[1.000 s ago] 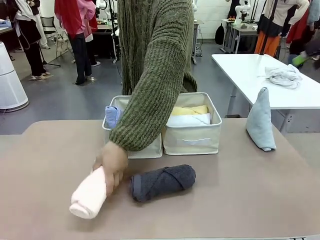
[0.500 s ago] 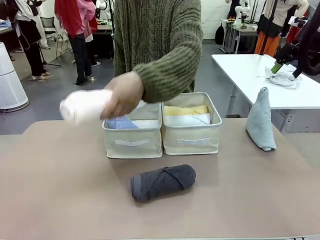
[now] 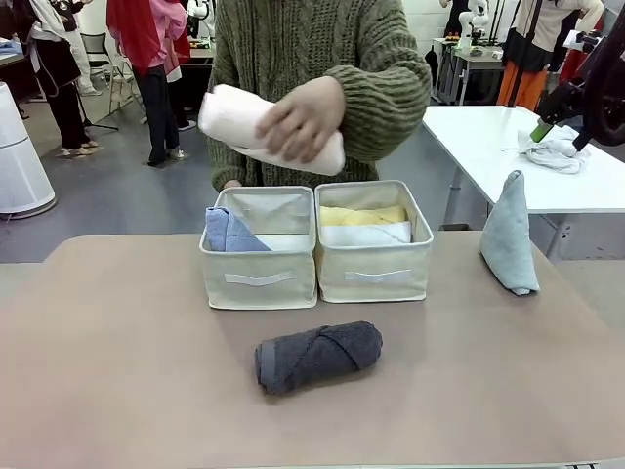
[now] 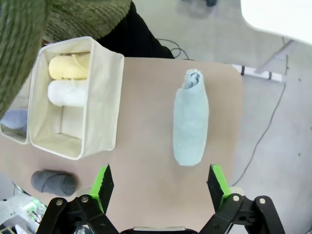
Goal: Sort the towels based on their folding style.
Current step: Pick up another triangle-folded towel from the table and place it in the left Fabric basket.
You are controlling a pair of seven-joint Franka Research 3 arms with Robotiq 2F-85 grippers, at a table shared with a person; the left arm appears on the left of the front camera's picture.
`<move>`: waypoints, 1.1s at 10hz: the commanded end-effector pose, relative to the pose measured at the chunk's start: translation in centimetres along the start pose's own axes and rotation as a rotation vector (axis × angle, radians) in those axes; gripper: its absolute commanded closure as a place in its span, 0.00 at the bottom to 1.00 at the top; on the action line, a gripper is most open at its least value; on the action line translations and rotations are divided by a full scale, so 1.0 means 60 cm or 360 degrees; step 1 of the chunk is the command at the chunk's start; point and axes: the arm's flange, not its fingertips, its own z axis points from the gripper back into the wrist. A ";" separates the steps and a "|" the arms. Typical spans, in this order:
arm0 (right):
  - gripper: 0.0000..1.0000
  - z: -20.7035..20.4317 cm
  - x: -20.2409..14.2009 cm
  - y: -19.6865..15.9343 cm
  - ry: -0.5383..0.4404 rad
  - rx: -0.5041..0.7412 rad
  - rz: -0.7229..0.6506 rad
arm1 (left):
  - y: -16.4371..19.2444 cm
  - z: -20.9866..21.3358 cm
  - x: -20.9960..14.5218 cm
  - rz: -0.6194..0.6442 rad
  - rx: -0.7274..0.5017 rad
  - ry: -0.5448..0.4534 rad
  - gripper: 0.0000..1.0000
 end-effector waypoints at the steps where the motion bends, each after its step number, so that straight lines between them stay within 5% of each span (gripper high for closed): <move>1: 0.00 -0.005 -0.005 0.000 -0.0016 -0.0006 0.0007 | -0.003 0.001 0.002 -0.0011 0.0012 -0.0021 0.00; 6: 0.00 -0.145 0.072 -0.010 0.0199 -0.0343 -0.0162 | -0.003 0.001 0.002 -0.0011 0.0012 -0.0021 0.00; 11: 0.00 -0.243 0.127 -0.042 0.0290 -0.0434 -0.0256 | -0.003 0.001 0.002 -0.0011 0.0012 -0.0021 0.00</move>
